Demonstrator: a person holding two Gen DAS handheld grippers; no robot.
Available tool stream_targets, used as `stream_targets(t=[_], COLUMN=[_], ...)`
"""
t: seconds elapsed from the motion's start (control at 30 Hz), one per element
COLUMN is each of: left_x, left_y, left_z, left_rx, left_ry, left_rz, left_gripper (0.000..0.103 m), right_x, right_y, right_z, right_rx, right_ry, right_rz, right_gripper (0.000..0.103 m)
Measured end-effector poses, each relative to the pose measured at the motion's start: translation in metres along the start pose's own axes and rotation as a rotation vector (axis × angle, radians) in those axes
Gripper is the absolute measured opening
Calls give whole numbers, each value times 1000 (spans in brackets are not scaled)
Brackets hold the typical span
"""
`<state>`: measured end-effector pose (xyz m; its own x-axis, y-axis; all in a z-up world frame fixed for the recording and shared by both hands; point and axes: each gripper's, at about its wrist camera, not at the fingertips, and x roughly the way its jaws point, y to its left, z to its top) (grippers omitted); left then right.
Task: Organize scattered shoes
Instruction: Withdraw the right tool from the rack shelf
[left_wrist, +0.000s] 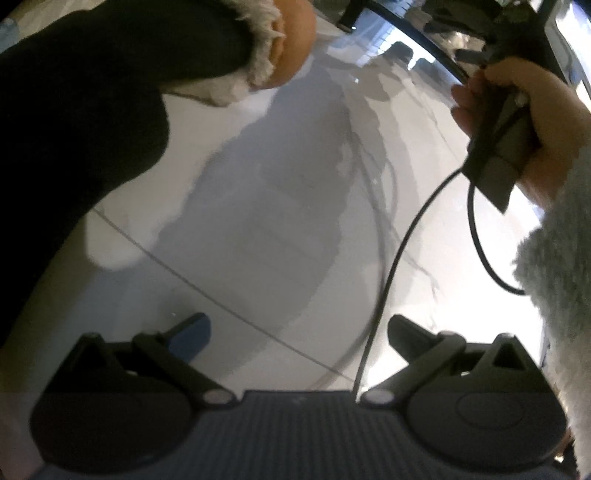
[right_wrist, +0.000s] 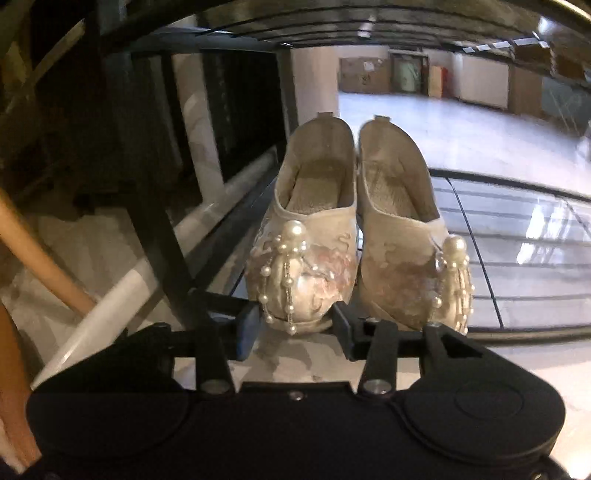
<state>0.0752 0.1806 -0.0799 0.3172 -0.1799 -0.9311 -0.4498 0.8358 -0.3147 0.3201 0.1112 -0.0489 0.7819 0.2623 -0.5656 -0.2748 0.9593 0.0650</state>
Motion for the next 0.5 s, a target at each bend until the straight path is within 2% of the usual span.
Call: stream_targets(t=[0.1, 0.17, 0.2, 0.23, 0.27, 0.3, 0.4, 0.5], left_x=[-11, -15, -16, -17, -19, -20, -21, -26], left_y=[6, 6, 5, 4, 3, 1, -4, -13], left_z=[-11, -13, -14, -14, -14, -14, -18, -24], left_rx=[18, 36, 45, 54, 63, 72, 114, 179], left_ry=[15, 1, -8, -19, -30, -41, -64, -93], left_rz=[-5, 3, 7, 12, 18, 24, 37, 44], left_gripper=[102, 102, 102, 102, 102, 102, 102, 102], right_x=[-2, -2, -1, -1, -4, -13, -65, -118], right_y=[-2, -2, -2, -2, -3, -6, -21, -46], right_z=[2, 3, 4, 5, 5, 3, -1, -13], right_rx=[2, -5, -10, -8, 2, 17, 42, 60], right_ry=[6, 23, 42, 81, 114, 105, 42, 52], right_rz=[8, 4, 1, -1, -2, 1, 27, -12], right_gripper=[45, 48, 54, 75, 84, 84, 99, 102])
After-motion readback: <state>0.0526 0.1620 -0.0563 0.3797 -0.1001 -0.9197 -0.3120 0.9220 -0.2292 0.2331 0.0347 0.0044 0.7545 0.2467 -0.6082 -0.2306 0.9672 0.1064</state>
